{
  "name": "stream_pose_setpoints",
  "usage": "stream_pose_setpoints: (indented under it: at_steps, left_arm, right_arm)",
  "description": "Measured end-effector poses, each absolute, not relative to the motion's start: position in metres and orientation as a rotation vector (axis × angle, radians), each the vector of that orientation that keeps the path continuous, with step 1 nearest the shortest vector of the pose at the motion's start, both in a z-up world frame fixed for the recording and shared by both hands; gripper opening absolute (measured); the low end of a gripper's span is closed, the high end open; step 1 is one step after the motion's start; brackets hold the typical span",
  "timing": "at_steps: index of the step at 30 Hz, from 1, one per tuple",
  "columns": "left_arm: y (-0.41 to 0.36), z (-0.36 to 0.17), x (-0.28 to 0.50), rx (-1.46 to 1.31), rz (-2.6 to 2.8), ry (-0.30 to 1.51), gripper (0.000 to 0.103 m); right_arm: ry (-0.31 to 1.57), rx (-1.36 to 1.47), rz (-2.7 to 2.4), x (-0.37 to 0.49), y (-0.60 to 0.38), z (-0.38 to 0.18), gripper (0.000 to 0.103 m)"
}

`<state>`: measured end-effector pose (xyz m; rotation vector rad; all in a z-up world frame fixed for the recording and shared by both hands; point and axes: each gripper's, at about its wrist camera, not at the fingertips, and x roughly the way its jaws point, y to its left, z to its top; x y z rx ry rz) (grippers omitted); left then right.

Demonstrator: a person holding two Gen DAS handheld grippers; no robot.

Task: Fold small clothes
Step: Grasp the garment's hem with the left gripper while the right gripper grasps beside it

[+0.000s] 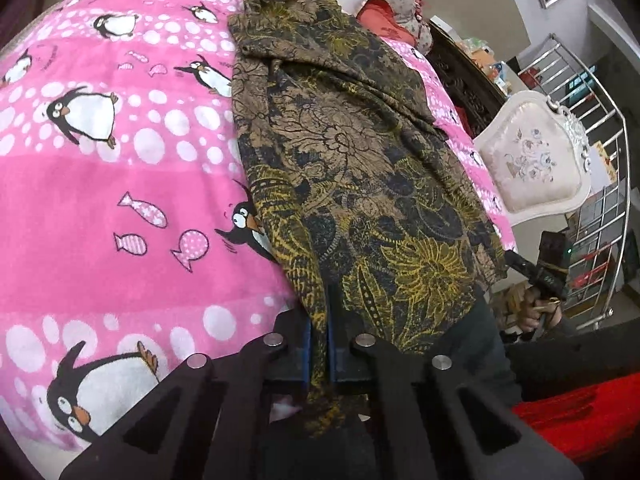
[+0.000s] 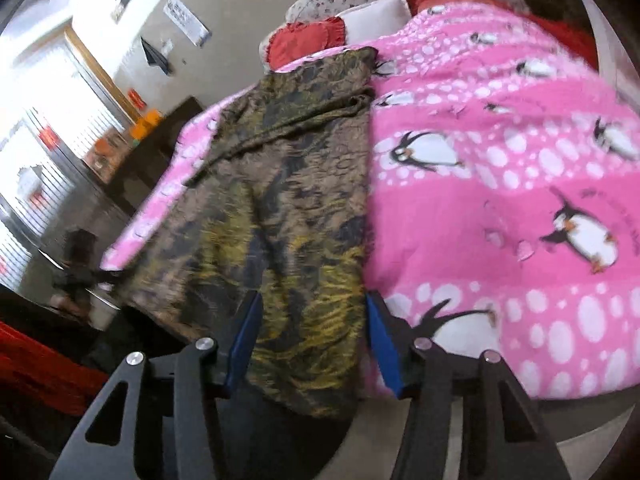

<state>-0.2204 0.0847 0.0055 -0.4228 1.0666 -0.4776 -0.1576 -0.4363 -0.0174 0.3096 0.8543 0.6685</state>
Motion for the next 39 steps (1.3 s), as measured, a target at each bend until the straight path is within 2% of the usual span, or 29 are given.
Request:
stream_pose_setpoints:
  at_steps: [2,4,5,9,10,11,12,19,27,32,39]
  left_arm:
    - [0.086,0.004,-0.220,-0.428,-0.483,1.069,0.000]
    - [0.087,0.002,-0.217,-0.444,-0.480,1.075,0.000]
    - [0.087,0.001,-0.216,-0.452,-0.475,1.075,0.000]
    - [0.088,0.004,-0.213,-0.464,-0.443,1.067,0.000]
    - [0.088,0.009,-0.216,-0.455,-0.436,1.048,0.000]
    - [0.089,0.015,-0.219,-0.452,-0.437,1.023,0.000]
    - [0.091,0.024,-0.224,-0.458,-0.444,0.988,0.000]
    - [0.115,0.090,-0.268,-0.436,-0.483,0.776,0.000]
    - [0.119,0.151,-0.316,-0.347,-0.671,0.709,0.000]
    - [0.113,0.140,-0.260,-0.369,-0.552,0.719,0.000]
    - [0.115,0.122,-0.128,-0.323,-0.386,0.781,0.000]
  right_arm:
    - [0.887,0.322,0.742,-0.160,-0.434,-0.019,0.034]
    - [0.900,0.305,0.716,-0.160,-0.434,-0.026,0.032]
    - [0.898,0.322,0.710,-0.160,-0.435,-0.028,0.026]
    - [0.865,0.384,0.697,-0.158,-0.435,-0.030,0.024]
    - [0.859,0.382,0.699,-0.159,-0.434,-0.028,0.020]
    - [0.851,0.377,0.705,-0.161,-0.435,-0.024,0.007]
    - [0.840,0.371,0.705,-0.163,-0.435,-0.020,0.006]
    - [0.595,0.443,0.797,-0.193,-0.451,0.054,0.005]
    - [0.388,0.461,0.881,-0.246,-0.477,0.128,0.005]
    - [0.402,0.499,0.826,-0.221,-0.484,0.118,0.005]
    - [0.492,0.542,0.620,-0.096,-0.462,0.091,0.005]
